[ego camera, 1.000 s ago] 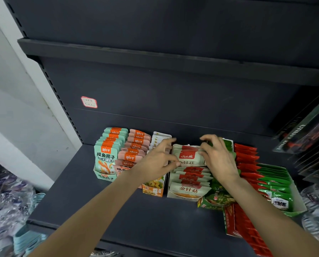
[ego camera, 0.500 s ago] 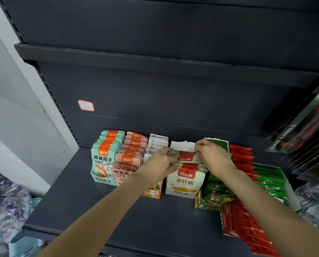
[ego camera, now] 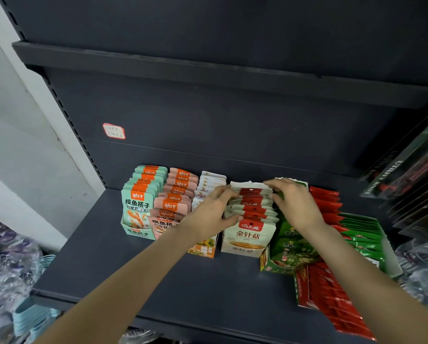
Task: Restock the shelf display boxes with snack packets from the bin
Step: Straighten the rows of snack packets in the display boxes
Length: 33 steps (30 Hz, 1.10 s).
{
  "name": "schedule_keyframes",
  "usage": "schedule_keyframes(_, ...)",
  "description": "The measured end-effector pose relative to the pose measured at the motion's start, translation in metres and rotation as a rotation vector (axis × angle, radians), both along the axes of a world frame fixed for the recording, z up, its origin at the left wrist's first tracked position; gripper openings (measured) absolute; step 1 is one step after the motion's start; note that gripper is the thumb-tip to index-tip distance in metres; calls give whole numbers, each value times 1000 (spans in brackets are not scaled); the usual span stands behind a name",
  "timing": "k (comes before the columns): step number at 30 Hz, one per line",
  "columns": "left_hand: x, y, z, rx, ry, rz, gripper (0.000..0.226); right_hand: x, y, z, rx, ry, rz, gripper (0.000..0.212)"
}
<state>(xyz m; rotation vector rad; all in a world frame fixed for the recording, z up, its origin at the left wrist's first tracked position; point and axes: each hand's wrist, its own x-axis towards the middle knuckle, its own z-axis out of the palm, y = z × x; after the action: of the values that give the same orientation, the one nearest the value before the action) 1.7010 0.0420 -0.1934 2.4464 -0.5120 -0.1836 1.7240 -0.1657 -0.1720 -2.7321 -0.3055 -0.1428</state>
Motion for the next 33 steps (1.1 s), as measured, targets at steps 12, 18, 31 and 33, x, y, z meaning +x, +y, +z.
schedule_keyframes(12, -4, 0, 1, 153, -107, -84, 53, -4, 1, -3, -155, 59, 35, 38)
schedule_keyframes(18, -9, 1, -6, 201, -230, -127, 49, -21, 0, 9, -25, 133, 68, 33)
schedule_keyframes(31, -24, -22, 2, -181, 268, 28, 81, -43, 17, 5, -298, 233, 101, 52)
schedule_keyframes(33, -25, -24, 3, -149, 236, -7, 83, -46, 14, 5, -369, 250, 89, 61)
